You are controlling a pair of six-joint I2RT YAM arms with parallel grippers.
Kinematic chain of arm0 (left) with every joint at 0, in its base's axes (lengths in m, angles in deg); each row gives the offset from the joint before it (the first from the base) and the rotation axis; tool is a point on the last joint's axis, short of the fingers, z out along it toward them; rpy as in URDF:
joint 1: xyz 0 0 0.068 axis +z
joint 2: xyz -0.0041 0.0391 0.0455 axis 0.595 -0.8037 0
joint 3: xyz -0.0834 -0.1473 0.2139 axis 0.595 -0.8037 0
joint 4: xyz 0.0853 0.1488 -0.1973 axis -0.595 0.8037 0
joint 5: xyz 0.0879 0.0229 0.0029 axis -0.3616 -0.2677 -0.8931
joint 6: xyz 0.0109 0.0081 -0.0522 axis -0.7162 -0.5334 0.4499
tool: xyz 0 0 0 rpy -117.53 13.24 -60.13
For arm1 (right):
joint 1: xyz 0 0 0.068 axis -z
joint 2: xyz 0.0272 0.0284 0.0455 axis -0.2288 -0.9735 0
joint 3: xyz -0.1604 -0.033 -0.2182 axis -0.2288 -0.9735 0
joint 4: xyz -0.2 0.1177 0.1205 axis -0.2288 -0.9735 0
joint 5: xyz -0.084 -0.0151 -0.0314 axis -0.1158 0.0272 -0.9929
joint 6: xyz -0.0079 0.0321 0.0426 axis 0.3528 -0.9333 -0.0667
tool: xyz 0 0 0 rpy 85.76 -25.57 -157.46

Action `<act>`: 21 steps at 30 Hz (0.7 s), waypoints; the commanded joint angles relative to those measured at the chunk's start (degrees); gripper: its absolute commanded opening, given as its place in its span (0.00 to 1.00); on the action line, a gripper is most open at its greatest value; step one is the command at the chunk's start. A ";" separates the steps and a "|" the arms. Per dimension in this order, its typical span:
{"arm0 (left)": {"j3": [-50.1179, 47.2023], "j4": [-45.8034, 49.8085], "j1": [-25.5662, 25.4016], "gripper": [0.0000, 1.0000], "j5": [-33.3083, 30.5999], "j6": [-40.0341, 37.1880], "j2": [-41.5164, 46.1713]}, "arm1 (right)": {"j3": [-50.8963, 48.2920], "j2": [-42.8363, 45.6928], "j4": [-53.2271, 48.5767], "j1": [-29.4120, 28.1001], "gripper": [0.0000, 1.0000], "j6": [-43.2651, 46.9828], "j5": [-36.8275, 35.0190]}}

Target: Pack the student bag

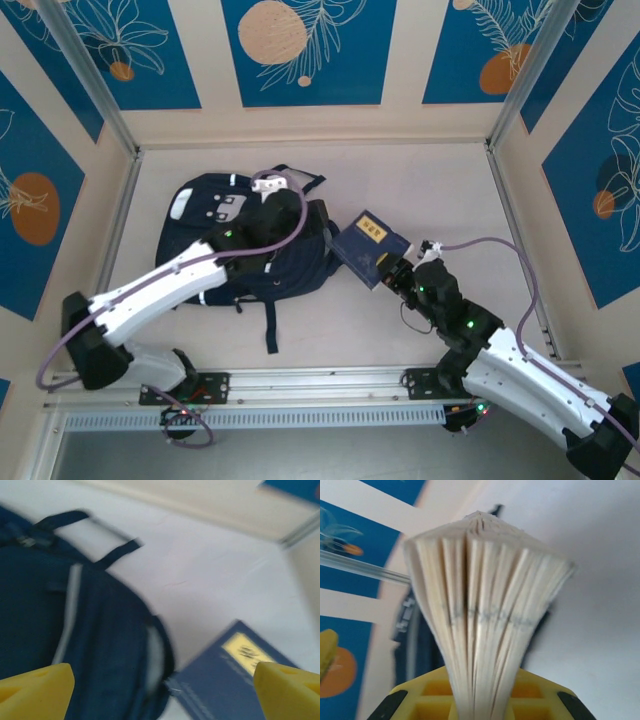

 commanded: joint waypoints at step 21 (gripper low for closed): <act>6.62 14.59 7.12 0.59 -1.18 -14.80 -23.03 | -2.71 3.94 -6.19 11.94 0.00 -2.36 12.03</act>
